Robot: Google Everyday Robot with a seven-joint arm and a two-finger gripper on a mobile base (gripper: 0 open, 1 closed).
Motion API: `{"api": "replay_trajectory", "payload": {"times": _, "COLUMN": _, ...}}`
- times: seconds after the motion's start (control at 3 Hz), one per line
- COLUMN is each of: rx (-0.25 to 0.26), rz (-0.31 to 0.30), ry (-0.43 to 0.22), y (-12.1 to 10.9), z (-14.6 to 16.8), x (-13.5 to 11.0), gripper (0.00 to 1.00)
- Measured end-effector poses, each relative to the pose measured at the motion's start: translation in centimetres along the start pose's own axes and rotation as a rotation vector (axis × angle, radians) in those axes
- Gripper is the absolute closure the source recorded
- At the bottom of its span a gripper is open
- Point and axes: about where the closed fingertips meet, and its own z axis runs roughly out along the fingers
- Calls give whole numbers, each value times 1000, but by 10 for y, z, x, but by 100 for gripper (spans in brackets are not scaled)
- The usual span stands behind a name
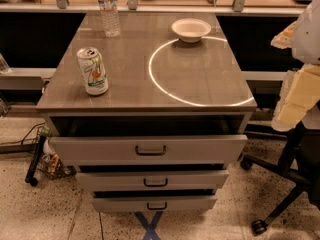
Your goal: Move paper bowl near water bottle
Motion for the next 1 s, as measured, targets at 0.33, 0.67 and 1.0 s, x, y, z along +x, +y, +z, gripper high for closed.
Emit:
{"api": "replay_trajectory", "payload": {"times": 0.33, "rx": 0, "rz": 0, "ry": 0, "y": 0, "z": 0, "x": 0, "gripper": 0}}
{"api": "replay_trajectory", "payload": {"times": 0.67, "rx": 34, "rz": -24, "ry": -45, "y": -25, "z": 6, "x": -16, "gripper": 0}}
{"api": "replay_trajectory", "payload": {"times": 1.0, "rx": 97, "rz": -58, "ry": -127, "y": -78, "z": 26, "x": -52, "gripper": 0}}
